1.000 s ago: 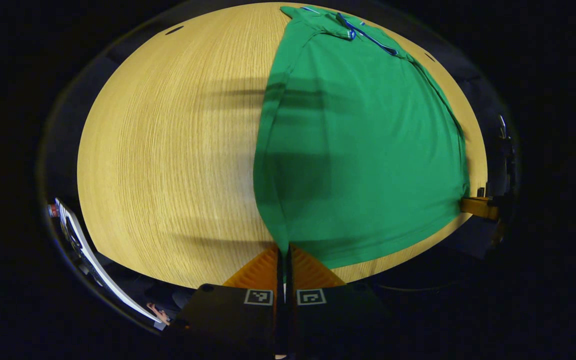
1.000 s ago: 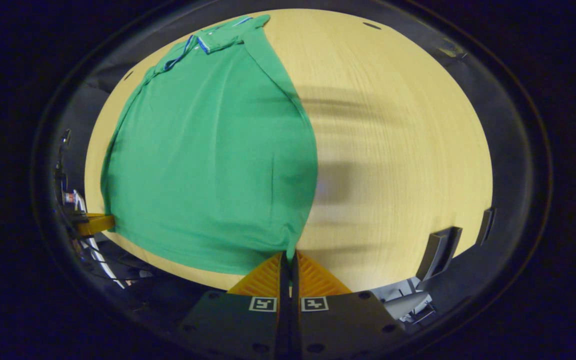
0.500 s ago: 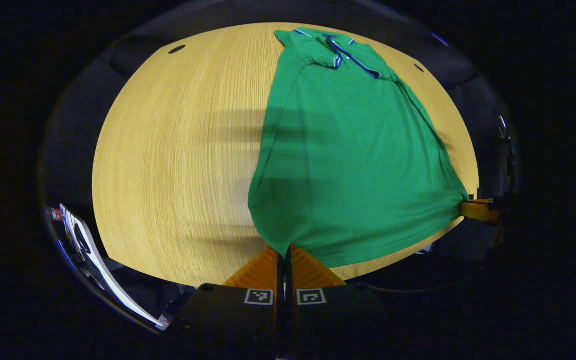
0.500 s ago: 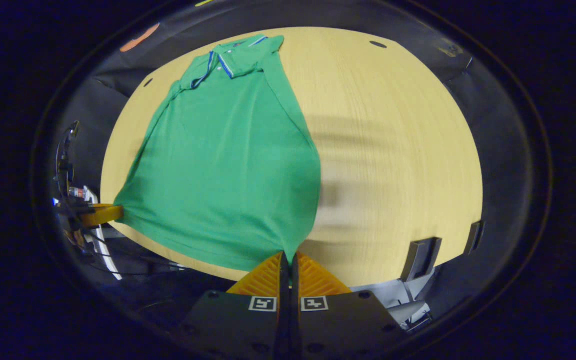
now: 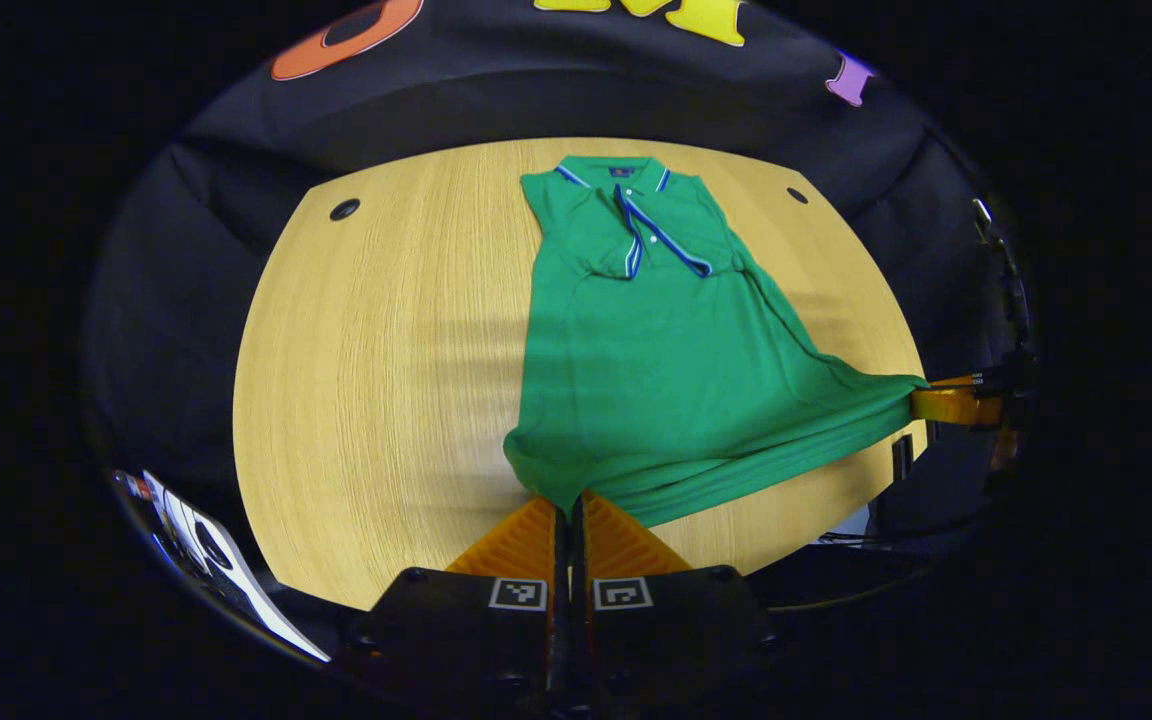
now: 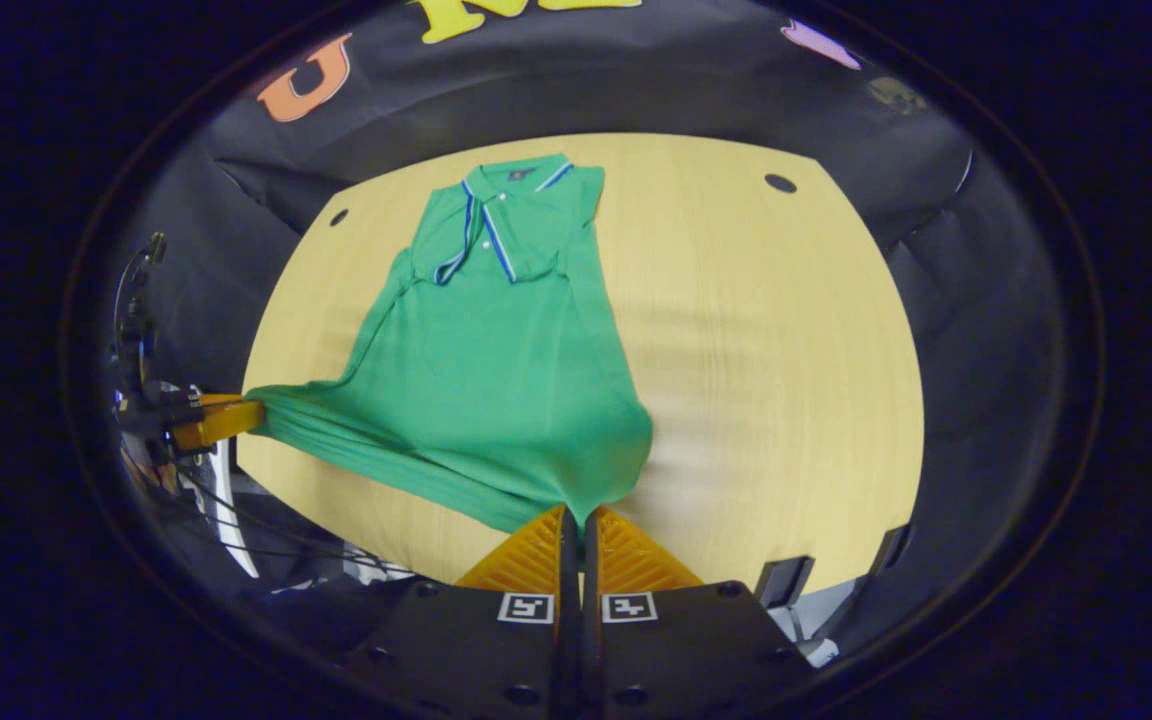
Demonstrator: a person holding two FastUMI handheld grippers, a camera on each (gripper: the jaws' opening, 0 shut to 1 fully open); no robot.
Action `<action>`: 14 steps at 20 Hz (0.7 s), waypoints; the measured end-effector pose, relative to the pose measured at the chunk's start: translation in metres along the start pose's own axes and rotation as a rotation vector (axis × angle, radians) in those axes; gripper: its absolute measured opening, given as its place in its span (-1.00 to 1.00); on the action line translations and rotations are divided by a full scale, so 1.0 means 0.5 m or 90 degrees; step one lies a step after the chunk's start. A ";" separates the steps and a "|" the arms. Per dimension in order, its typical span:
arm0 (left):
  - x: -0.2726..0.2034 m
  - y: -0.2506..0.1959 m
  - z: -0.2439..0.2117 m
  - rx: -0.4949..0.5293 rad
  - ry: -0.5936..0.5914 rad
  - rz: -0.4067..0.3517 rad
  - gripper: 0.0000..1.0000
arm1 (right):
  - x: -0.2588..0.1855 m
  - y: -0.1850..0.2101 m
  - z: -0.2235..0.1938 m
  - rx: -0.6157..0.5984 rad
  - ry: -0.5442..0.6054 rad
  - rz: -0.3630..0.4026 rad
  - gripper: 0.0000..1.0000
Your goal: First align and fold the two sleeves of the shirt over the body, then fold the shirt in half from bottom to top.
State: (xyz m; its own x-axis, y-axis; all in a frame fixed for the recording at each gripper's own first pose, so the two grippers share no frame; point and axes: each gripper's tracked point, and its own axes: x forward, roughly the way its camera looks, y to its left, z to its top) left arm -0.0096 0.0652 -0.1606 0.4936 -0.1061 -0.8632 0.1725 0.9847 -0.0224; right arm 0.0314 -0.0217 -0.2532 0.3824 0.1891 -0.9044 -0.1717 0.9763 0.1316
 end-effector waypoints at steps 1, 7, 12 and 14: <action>-0.011 -0.002 0.035 0.002 -0.012 0.001 -0.94 | -0.008 -0.001 0.032 -0.004 -0.013 -0.003 -0.94; -0.040 0.025 0.229 -0.006 -0.087 0.000 -0.94 | -0.013 0.000 0.207 -0.035 -0.078 -0.025 -0.94; 0.004 0.057 0.360 -0.015 -0.119 0.016 -0.94 | 0.009 0.005 0.350 -0.043 -0.128 -0.022 -0.96; 0.033 0.060 0.411 -0.014 -0.136 0.007 -0.94 | 0.028 -0.003 0.407 -0.042 -0.151 -0.031 -0.94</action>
State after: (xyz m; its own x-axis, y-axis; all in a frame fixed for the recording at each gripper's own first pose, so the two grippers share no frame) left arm 0.1787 0.0647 -0.0721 0.6655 -0.1199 -0.7367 0.1492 0.9885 -0.0261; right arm 0.2219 0.0006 -0.1833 0.5931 0.1695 -0.7871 -0.2036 0.9774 0.0570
